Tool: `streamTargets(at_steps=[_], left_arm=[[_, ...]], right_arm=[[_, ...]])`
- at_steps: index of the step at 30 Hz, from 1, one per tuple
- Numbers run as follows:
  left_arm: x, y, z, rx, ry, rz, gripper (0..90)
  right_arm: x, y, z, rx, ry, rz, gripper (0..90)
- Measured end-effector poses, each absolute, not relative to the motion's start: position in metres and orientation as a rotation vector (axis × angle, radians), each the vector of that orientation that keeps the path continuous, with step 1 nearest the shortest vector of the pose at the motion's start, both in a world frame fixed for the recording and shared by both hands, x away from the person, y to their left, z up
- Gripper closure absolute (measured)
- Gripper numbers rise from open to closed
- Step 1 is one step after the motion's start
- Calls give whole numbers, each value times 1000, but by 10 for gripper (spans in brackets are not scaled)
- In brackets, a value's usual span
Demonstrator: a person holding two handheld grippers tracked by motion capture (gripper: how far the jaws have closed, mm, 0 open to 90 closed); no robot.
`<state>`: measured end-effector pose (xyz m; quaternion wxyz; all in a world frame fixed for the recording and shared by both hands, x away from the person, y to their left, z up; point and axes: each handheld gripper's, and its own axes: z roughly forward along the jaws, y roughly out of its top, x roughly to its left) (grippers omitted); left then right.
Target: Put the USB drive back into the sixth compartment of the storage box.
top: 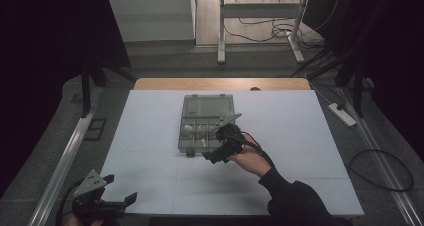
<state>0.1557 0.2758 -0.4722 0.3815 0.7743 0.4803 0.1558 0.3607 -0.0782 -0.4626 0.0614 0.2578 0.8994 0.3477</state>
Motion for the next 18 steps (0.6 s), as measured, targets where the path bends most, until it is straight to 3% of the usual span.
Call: streamTargets(at_steps=[18], left_arm=[[156, 276, -472, 1970, 1223, 393, 22]], right_arm=[[350, -99, -454, 795, 2696, 1091, 25]])
